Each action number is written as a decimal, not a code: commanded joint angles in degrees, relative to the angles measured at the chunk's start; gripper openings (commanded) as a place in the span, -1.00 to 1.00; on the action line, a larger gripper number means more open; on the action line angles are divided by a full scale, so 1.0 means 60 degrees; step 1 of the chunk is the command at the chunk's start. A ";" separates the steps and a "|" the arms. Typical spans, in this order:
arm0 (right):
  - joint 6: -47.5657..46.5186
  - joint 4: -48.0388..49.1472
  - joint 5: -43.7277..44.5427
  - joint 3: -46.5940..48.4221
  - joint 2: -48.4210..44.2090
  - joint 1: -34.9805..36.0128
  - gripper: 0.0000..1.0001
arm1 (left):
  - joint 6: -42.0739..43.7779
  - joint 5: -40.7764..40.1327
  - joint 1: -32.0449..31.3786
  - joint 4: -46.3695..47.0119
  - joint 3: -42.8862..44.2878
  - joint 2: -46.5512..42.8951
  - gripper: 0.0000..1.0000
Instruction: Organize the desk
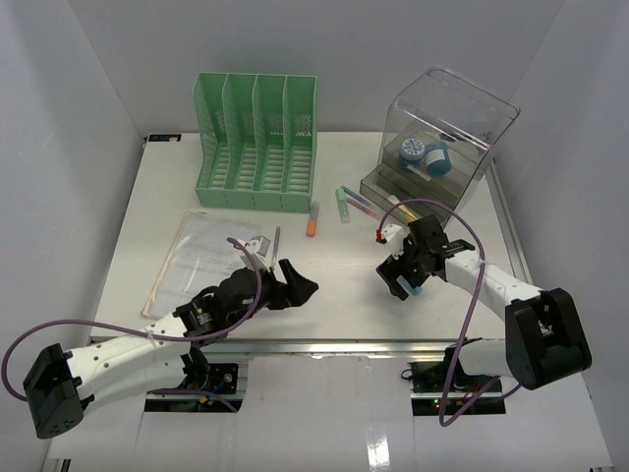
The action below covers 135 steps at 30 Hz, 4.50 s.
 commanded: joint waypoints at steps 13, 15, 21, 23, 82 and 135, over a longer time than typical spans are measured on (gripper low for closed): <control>-0.0090 0.0938 0.0413 0.0038 0.1146 0.0051 -0.07 | -0.0120 0.0066 -0.0019 0.0013 -0.0183 -0.0451 0.96; -0.0121 0.0910 0.0385 0.0038 0.1162 0.0051 -0.28 | -0.0150 0.0095 -0.0019 0.0016 -0.0196 -0.0435 0.96; -0.0268 0.0871 0.0220 0.0046 0.1078 0.0051 -0.78 | -0.0205 0.0133 -0.0033 0.0054 -0.0218 -0.0400 0.96; -0.0429 0.0748 -0.0002 0.0140 0.0780 0.0051 -0.84 | -0.0205 0.0141 -0.0025 0.0123 -0.0240 -0.0333 0.96; -0.1655 -0.0758 -0.8767 0.1406 -0.2204 -0.5420 0.61 | 0.2220 -0.0304 0.2193 -0.4958 1.4031 1.3675 0.40; -0.1992 -0.1285 -0.9692 0.1342 -0.2296 -0.6335 0.60 | 0.1207 0.1830 0.2457 -0.1698 1.0345 1.0507 -0.93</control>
